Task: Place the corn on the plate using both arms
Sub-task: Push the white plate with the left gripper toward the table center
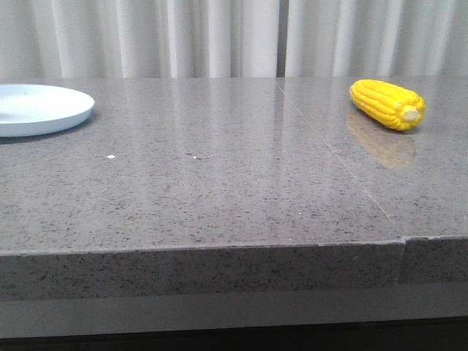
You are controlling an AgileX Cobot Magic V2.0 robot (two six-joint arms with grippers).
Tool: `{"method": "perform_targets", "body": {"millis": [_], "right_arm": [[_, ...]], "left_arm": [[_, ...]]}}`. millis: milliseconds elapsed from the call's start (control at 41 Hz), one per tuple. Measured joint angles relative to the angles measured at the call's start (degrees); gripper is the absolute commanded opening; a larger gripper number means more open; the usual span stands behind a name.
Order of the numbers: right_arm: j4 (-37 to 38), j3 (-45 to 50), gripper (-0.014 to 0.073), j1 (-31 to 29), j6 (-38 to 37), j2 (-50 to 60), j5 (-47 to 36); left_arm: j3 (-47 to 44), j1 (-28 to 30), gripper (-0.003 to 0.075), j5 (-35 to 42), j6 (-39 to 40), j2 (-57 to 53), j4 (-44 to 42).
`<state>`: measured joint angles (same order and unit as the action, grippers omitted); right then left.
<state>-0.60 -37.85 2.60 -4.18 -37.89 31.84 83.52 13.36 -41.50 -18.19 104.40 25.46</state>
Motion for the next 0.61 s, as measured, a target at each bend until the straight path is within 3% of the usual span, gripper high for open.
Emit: {"method": "perform_targets", "body": {"millis": [610], "right_arm": [[0.0,0.0,0.0579,0.0,0.1,0.0,0.0]], "left_arm": [[0.0,-22.5,-0.0020,-1.2,-0.5,-4.2,1.7]]}}
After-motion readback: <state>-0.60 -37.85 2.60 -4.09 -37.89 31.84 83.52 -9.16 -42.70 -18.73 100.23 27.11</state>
